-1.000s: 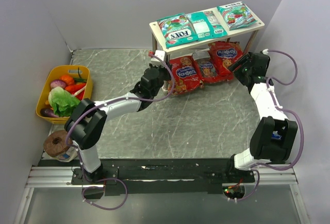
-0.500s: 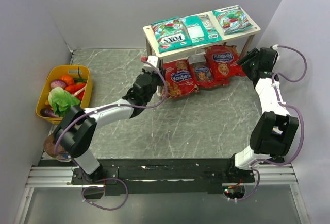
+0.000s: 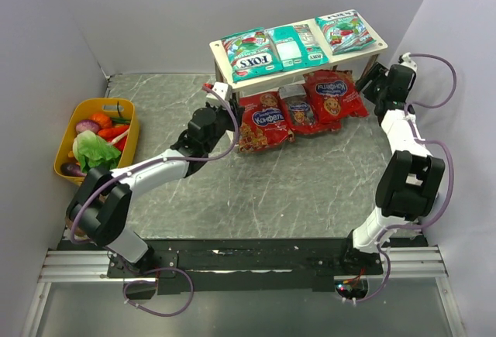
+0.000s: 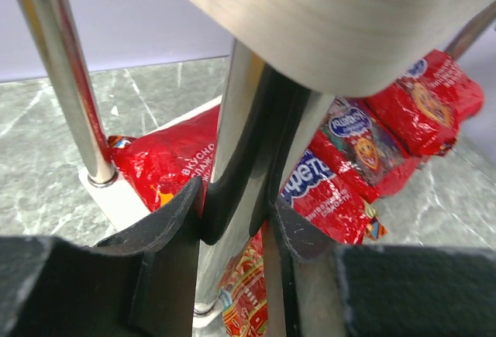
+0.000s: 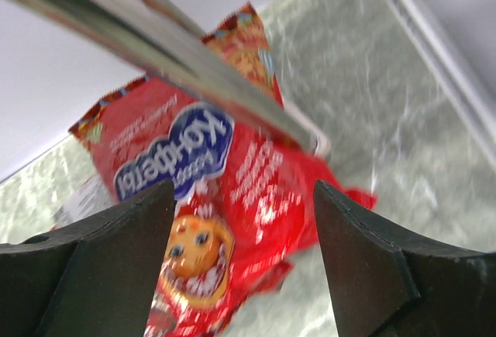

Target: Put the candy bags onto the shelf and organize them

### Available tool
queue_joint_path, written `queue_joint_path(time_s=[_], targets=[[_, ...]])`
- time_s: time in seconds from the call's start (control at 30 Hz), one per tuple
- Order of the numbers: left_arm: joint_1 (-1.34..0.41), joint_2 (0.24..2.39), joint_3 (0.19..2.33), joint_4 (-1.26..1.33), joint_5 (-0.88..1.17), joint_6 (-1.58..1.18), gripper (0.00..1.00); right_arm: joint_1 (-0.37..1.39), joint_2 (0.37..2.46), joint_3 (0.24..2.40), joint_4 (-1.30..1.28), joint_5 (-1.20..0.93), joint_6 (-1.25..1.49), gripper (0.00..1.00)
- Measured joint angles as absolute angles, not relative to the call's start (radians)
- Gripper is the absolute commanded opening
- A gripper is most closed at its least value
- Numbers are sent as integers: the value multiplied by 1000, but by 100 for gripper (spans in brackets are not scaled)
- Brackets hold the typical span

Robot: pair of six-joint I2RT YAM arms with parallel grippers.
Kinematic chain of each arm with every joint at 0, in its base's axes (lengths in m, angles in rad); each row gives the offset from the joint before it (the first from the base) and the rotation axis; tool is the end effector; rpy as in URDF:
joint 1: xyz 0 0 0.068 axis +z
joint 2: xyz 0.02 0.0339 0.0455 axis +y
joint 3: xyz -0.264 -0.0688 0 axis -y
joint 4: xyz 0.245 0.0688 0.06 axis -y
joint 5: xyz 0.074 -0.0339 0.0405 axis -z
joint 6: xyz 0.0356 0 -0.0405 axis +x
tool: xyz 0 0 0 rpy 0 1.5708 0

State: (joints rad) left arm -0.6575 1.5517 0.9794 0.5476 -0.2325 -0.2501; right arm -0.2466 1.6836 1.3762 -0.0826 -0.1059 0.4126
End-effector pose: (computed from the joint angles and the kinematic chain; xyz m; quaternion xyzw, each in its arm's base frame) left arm 0.2916 -0.2148 0.2925 0.0645 0.7126 -0.2294 0.6598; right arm 0.3913 -0.0946 0.3173 0.2406 0.7944 0.0899 0.5504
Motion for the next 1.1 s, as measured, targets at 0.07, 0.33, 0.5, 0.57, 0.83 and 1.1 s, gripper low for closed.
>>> queue_joint_path(time_s=[0.07, 0.33, 0.5, 0.57, 0.83, 1.1], targets=[[-645, 1547, 979, 537, -196, -257, 1, -247, 1695, 1364, -14, -101, 392, 79], [-606, 1532, 981, 503, -99, -273, 1, -242, 1759, 1322, 315, -87, 366, 78], [-582, 1518, 981, 474, -65, -276, 1, -229, 1851, 1354, 388, -94, 369, 68], [-576, 1517, 981, 470, -56, -276, 1, -219, 1883, 1379, 391, -95, 371, 49], [-554, 1515, 982, 464, -10, -282, 1, -184, 1883, 1372, 424, -65, 51, 0], [-508, 1515, 989, 448, 35, -288, 1, -182, 1767, 1205, 487, -4, 164, 0]])
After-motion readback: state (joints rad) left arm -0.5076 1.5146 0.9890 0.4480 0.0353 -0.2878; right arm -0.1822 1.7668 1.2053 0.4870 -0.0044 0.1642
